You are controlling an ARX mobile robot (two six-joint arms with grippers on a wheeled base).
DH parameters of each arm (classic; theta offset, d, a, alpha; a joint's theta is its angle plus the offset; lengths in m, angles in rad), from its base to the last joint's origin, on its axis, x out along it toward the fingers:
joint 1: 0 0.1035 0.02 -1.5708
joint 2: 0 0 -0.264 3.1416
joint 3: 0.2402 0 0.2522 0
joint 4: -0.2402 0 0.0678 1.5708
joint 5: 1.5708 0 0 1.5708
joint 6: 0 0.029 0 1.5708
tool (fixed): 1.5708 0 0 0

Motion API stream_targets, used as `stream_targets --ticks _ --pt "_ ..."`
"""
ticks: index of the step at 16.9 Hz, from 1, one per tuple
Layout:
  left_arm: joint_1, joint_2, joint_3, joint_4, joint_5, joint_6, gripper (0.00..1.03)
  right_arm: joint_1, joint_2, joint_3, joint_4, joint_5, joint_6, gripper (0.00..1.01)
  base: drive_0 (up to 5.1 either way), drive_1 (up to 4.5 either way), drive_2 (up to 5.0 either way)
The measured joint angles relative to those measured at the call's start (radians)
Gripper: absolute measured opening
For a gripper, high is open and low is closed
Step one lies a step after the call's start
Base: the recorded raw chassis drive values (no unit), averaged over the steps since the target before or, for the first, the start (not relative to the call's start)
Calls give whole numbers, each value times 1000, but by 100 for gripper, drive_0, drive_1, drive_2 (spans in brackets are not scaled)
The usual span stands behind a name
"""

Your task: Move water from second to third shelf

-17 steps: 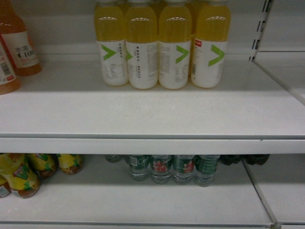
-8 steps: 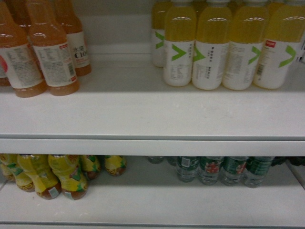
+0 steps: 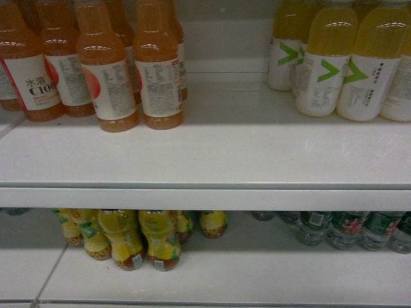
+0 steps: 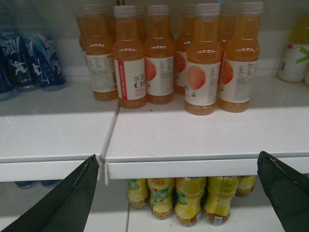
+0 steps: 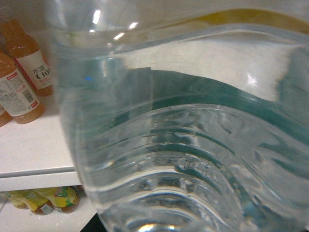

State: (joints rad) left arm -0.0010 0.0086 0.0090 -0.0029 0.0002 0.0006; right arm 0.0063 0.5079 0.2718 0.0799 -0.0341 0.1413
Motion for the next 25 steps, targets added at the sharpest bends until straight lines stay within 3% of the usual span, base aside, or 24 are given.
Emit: stream_targets --ticks 25 --pt "0 0 0 0 0 0 98 0 0 0 0 0 0 39 -495 250 250"
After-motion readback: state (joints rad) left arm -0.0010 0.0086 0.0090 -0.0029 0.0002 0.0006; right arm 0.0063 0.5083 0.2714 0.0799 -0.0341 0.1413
